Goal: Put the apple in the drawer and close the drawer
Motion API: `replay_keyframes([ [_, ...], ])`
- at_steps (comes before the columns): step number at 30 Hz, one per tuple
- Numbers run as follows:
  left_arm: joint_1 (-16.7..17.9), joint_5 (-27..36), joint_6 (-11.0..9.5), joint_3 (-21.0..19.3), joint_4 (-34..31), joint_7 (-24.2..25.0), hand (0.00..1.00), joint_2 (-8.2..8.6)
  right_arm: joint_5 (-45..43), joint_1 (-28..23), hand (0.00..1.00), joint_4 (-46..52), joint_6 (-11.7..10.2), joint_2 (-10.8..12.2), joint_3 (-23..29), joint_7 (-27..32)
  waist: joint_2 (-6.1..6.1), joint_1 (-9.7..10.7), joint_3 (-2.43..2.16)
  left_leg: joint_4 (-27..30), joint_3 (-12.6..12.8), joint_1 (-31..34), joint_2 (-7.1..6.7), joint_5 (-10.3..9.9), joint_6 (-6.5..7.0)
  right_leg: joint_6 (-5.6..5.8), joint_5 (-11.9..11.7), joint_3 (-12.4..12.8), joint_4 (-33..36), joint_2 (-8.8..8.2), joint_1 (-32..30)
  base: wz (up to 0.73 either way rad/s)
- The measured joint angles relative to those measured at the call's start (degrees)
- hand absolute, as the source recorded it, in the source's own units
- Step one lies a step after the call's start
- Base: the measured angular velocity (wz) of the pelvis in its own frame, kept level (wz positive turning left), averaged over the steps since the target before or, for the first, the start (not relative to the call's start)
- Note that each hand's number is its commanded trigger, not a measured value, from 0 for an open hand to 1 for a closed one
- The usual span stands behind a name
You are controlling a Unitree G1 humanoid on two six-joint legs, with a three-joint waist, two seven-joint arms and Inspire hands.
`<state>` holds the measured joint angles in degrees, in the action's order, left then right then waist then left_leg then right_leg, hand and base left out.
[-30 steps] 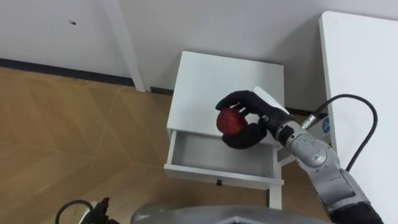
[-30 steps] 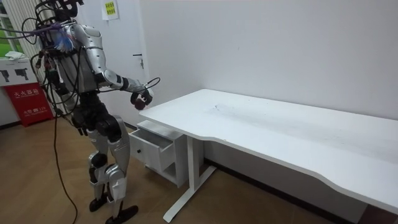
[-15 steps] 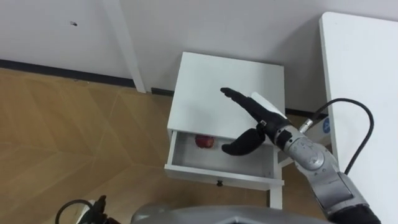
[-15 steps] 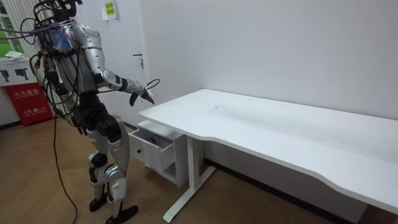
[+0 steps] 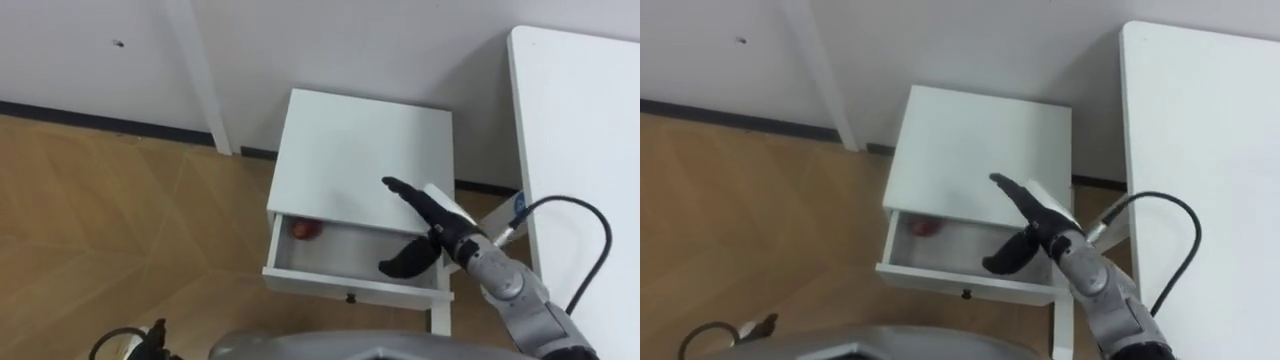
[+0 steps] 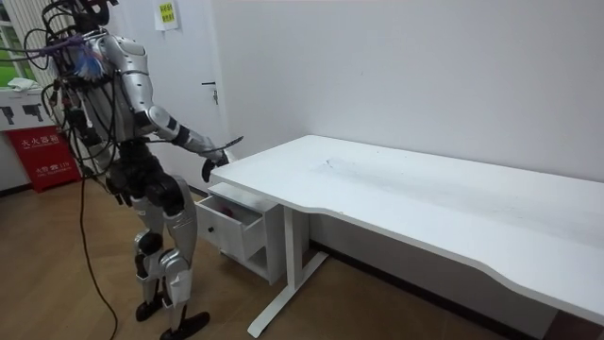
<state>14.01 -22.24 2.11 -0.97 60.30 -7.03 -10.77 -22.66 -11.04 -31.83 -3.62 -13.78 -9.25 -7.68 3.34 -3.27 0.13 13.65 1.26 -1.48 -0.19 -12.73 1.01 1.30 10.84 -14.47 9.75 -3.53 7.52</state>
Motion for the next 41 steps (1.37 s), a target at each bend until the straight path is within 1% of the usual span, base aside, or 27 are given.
replay_keyframes([
  [2,0.21,0.05,-0.03,-0.97,1.37,-0.03,0.0,0.3,0.85,-0.44,0.0,-6.27,-0.27,0.09,2.83,2.07,-0.16,0.59,-0.06,0.75,0.15,0.47,-0.39,-0.22,0.33,0.48,0.29,-1.57,0.21,-0.76,0.28,0.31],
  [3,-0.32,0.04,0.24,-1.03,1.73,0.02,0.0,0.75,1.15,-0.44,0.0,-11.0,0.02,0.02,5.44,3.65,-0.45,2.16,-0.18,2.13,1.06,1.15,-0.5,-0.8,0.75,1.42,0.98,-2.14,2.18,-1.75,-0.13,0.52],
  [4,-0.36,0.03,0.3,-1.04,1.72,0.07,0.0,1.04,-0.2,-0.86,0.0,-12.14,0.08,-0.23,6.02,5.06,-0.81,2.78,-0.16,2.61,1.47,1.36,-0.56,-1.02,1.09,1.75,1.33,-2.52,4.04,-2.34,-0.82,0.57],
  [7,-0.99,0.04,0.34,-1.17,1.64,0.32,0.0,0.98,-0.13,-0.46,0.0,-18.81,-0.73,-0.26,9.6,9.66,-2.49,4.04,-0.35,3.83,3.53,1.79,-1.35,-1.28,2.97,2.26,1.3,-2.13,23.53,-6.5,-9.58,0.43],
  [8,-1.35,0.07,0.33,-1.3,1.62,0.31,0.0,0.64,-0.15,-0.19,0.0,-22.37,-0.55,-0.34,11.12,10.74,-2.39,4.4,-0.42,4.57,3.47,1.16,-2.38,-1.27,4.15,2.16,-2.04,0.83,34.94,-9.02,-15.57,0.29],
  [9,-1.42,0.09,0.32,-1.47,1.72,0.28,0.0,0.6,-0.01,-0.63,0.0,-24.9,-0.14,-0.69,12.15,11.85,-3.13,4.65,-0.33,5.93,3.5,1.05,-2.57,-1.88,5.42,2.36,-11.12,4.66,45.79,-9.81,-22.39,0.14],
  [10,-1.5,0.07,0.28,-1.47,1.8,0.31,0.0,0.44,0.07,-0.66,0.0,-25.78,0.03,-0.8,12.52,11.96,-4.15,4.58,-0.51,6.38,3.96,1.36,-2.25,-2.26,5.95,2.74,-14.23,6.74,51.15,-9.54,-26.07,-0.22],
  [11,-2.07,0.34,0.44,-1.47,2.56,0.4,0.0,-0.15,0.44,-0.05,0.0,-26.93,0.04,-0.75,12.93,11.97,-4.88,4.99,-0.14,8.61,4.87,2.76,-2.11,-3.08,6.77,1.36,-12.96,9.96,69.27,-9.0,-34.77,-0.27],
  [12,-3.06,0.41,0.89,-1.45,3.4,0.42,0.0,-0.37,1.38,-0.42,0.0,-27.84,-0.06,-0.81,12.9,11.88,-5.81,5.87,0.41,10.59,4.75,3.97,-1.25,-3.82,7.24,0.49,-10.56,11.18,86.14,-7.59,-42.42,-0.17],
  [14,-3.85,0.33,1.7,-1.36,4.45,0.55,0.0,-0.52,3.41,-1.86,0.0,-29.47,0.52,-0.8,12.79,11.7,-7.71,6.64,0.55,12.42,4.71,5.16,-0.26,-4.62,7.75,0.19,-7.29,11.19,100.79,-6.23,-50.38,0.05],
  [15,-4.0,0.2,2.09,-1.51,4.43,0.55,0.0,-0.6,5.28,-2.4,0.0,-30.98,1.68,-0.71,12.49,11.6,-8.01,7.1,0.69,13.32,4.74,5.42,-0.27,-5.24,8.12,0.33,-5.86,11.33,103.95,-6.45,-53.06,0.03],
  [16,-3.82,0.14,2.26,-1.74,4.34,0.55,0.0,-0.64,6.19,-2.71,0.0,-31.61,2.47,-0.63,12.26,11.53,-8.12,7.35,0.66,13.57,4.74,5.47,-0.3,-5.42,8.2,0.34,-5.51,11.43,103.78,-6.58,-53.42,0.04],
  [17,-3.02,0.16,2.59,-2.57,3.95,0.58,0.0,-0.69,7.67,-2.8,0.0,-33.04,3.87,-0.57,11.51,11.24,-8.07,7.84,0.65,13.7,4.73,5.38,-0.49,-5.76,8.13,0.5,-5.2,11.52,99.51,-6.74,-52.12,0.04],
  [19,-1.83,0.18,2.56,-3.56,3.66,0.61,0.0,-0.85,9.41,-3.12,0.0,-33.41,5.93,-0.54,11.51,11.22,-7.78,7.92,0.68,13.12,4.77,5.21,-0.7,-5.69,8.01,1.83,-4.44,10.94,81.27,-6.8,-44.09,-0.02],
  [20,-0.48,0.15,2.7,-4.09,3.63,0.54,0.0,-1.4,10.43,-3.1,0.0,-33.7,6.36,-0.4,11.52,11.23,-6.46,7.82,0.82,12.11,4.71,4.63,-1.69,-5.44,7.49,2.76,-3.84,10.38,64.81,-6.89,-36.54,-0.08],
  [21,0.78,0.18,3.05,-4.55,3.63,0.4,0.0,-1.68,11.0,-3.16,0.0,-33.76,6.41,-0.31,11.51,11.31,-4.93,7.62,0.76,10.7,4.79,3.86,-2.39,-5.02,6.76,3.06,-3.55,9.58,50.17,-6.78,-28.51,-0.1],
  [22,1.1,0.32,3.38,-4.57,3.63,0.32,0.0,-1.77,11.16,-3.14,0.0,-33.69,6.36,-0.29,11.54,11.39,-4.22,7.4,0.71,9.81,4.93,3.61,-2.68,-4.75,6.27,3.34,-3.27,9.14,43.46,-6.57,-25.13,-0.13],
  [23,1.13,1.25,3.82,-4.4,3.62,0.25,0.0,-1.68,11.19,-2.71,0.0,-33.56,6.18,-0.27,11.75,12.03,-3.39,6.49,0.69,8.21,5.0,3.79,-2.71,-4.05,5.09,3.79,-2.85,8.64,31.4,-5.26,-19.77,-0.18],
  [24,0.82,2.06,3.76,-4.37,3.57,0.06,0.0,-1.58,11.12,-1.94,0.0,-33.61,6.16,-0.12,11.75,12.79,-2.92,5.74,0.25,6.06,5.08,3.73,-2.68,-3.06,3.52,3.94,-2.7,8.47,21.4,-4.0,-15.54,-0.15],
  [25,0.63,2.43,3.72,-4.4,3.55,-0.18,0.0,-1.58,11.2,-1.52,0.0,-33.71,6.11,0.02,11.74,13.03,-2.34,5.48,0.21,4.97,5.11,3.71,-2.69,-2.55,2.81,3.92,-2.73,8.3,16.9,-3.62,-13.67,-0.14],
  [26,-0.02,2.52,3.72,-4.46,3.55,-0.41,0.0,-1.59,11.23,-0.87,0.0,-33.99,5.72,0.2,11.77,13.34,-1.23,4.64,0.13,3.08,5.39,3.29,-2.68,-1.59,2.36,3.84,-3.17,8.05,9.52,-2.9,-10.31,-0.22],
  [27,-0.23,2.54,3.59,-4.45,3.59,-0.94,0.0,-1.55,11.21,-0.12,0.0,-35.0,5.23,0.24,11.77,13.51,-0.31,3.52,-0.09,1.52,6.22,2.53,-2.65,-0.99,2.52,3.32,-5.02,8.5,4.01,-2.39,-7.68,-0.29],
  [28,-0.31,2.53,3.58,-4.46,3.62,-1.13,0.0,-1.51,11.21,0.47,0.0,-35.16,4.99,0.24,11.82,13.68,0.02,3.04,-0.08,1.17,6.56,2.12,-2.66,-0.98,2.55,3.36,-6.6,8.78,2.07,-2.2,-6.45,-0.35],
  [30,-0.75,2.47,3.16,-4.56,3.67,-1.26,0.0,-1.27,11.32,2.13,0.0,-35.7,3.94,0.38,12.95,14.03,0.07,2.75,-0.01,0.6,6.4,1.11,-2.7,-0.85,2.8,3.47,-7.07,9.18,-1.55,-1.47,-3.62,-0.23],
  [33,-1.59,2.47,2.46,-4.63,3.73,-1.42,0.0,-1.48,12.0,3.25,0.0,-35.84,2.83,0.9,12.94,13.75,-0.2,2.97,-0.03,-0.35,6.46,0.55,-2.68,-0.58,3.27,3.33,-5.71,8.98,-2.11,-1.38,-2.9,-0.02],
  [35,-2.24,2.43,1.62,-4.6,3.63,-1.42,0.0,-1.37,13.27,4.24,0.0,-36.24,2.26,1.72,12.93,12.72,-0.29,2.99,-0.07,-1.11,6.45,-0.3,-2.61,0.13,4.51,3.13,-4.3,7.86,-2.08,-1.34,-2.52,-0.02],
  [41,-3.69,2.32,1.41,-4.63,3.42,-1.22,0.0,0.04,15.7,4.6,0.0,-36.78,1.94,3.26,12.92,11.54,-0.39,3.54,0.2,-1.36,6.26,-0.17,-2.06,0.11,4.47,2.17,-2.5,6.05,-2.12,-0.74,-2.62,0.03],
])
